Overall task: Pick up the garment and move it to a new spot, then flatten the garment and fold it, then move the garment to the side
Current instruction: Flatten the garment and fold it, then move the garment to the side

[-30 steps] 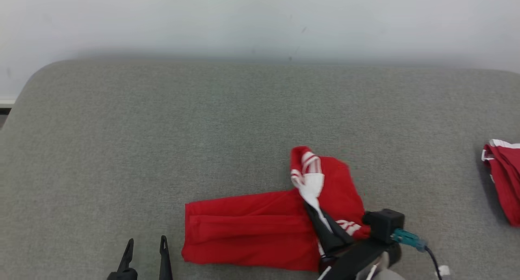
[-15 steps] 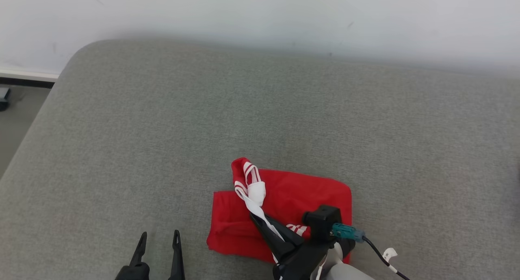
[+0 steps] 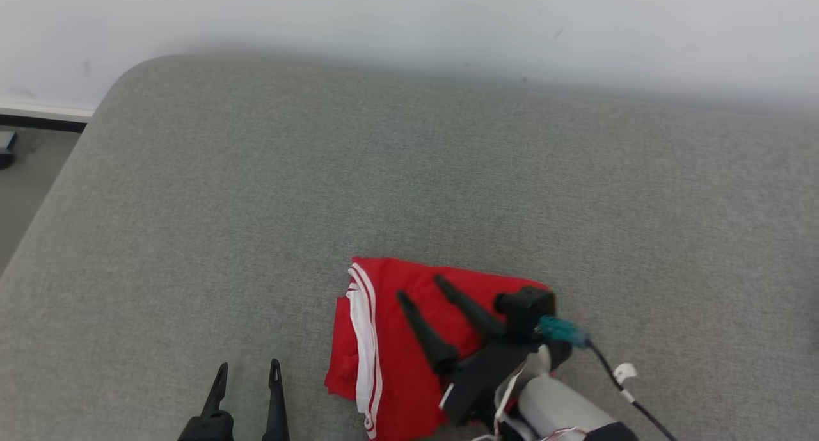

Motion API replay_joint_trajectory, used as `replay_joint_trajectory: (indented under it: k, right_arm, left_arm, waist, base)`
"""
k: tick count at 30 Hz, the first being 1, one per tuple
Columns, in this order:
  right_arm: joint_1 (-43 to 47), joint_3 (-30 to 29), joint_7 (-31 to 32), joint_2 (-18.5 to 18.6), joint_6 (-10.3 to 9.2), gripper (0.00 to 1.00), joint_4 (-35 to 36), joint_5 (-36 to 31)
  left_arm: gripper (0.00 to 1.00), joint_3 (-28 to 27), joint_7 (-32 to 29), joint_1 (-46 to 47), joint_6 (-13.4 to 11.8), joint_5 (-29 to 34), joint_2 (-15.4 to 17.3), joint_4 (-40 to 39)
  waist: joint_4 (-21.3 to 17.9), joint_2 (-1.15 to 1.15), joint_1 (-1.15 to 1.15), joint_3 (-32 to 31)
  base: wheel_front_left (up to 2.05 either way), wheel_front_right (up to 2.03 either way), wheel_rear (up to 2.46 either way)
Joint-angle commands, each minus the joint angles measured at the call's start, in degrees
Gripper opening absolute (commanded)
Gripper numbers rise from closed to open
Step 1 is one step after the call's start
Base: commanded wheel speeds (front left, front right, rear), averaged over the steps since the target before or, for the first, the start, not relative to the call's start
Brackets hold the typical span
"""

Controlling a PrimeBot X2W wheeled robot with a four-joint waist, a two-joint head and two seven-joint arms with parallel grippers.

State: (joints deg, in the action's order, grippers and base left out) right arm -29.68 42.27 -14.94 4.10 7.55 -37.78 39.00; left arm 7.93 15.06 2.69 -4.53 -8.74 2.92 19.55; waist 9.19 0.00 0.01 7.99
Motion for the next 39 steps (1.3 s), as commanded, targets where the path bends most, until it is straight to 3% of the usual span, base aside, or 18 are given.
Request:
replay_joint_trajectory:
  k: [1,6,7,12,18,27,39]
  right_arm:
    - [0.2,-0.7,-0.3,0.2,-0.16,1.00,0.2,-0.6]
    - [4.1,-10.7,-0.2,1.4,-0.16,1.00,2.4,-7.0]
    - [6.0,-15.0,-0.2,1.4,-0.16,1.00,3.4,-9.5]
    - [10.8,-25.0,-0.3,2.1,-0.16,1.00,8.0,-19.4]
    - [18.0,-35.0,-0.3,0.2,-0.16,1.00,13.4,-28.0]
    - [23.3,-40.5,-0.3,-1.1,-0.16,1.00,14.1,-30.7]
    - [26.5,-40.6,-0.3,-1.3,-0.16,1.00,13.9,-29.4]
  left_arm:
    - [1.00,-0.1,0.1,0.5,0.0,0.2,0.0,-0.1]
    - [1.00,-0.7,0.1,0.5,-0.2,1.1,0.0,-0.2]
    - [1.00,-1.1,0.1,0.3,-0.3,1.4,0.0,-0.3]
    - [1.00,-2.9,0.1,-0.8,-0.2,2.1,0.0,-0.9]
    - [1.00,-4.8,0.1,-2.1,0.3,3.6,0.0,-1.2]
    - [1.00,-6.8,0.1,-4.2,1.0,3.7,0.0,-1.5]
    - [1.00,-8.3,0.1,-6.7,1.4,3.8,0.0,-2.8]
  waist:
    - [-0.6,0.00,-0.01,-0.2]
    - [-2.6,0.00,-0.01,-0.9]
    - [-3.6,0.00,-0.01,-1.3]
    - [-6.3,0.00,-0.01,-2.6]
    - [-9.4,0.00,-0.01,-4.3]
    - [-12.5,0.00,-0.01,-6.7]
    - [-14.9,0.00,-0.01,-8.8]
  base:
    - [0.00,0.00,0.00]
    - [0.00,0.00,0.00]
    - [0.00,0.00,0.00]
    - [0.00,0.00,0.00]
    - [0.00,0.00,0.00]
    - [0.00,0.00,0.00]
    - [0.00,0.00,0.00]
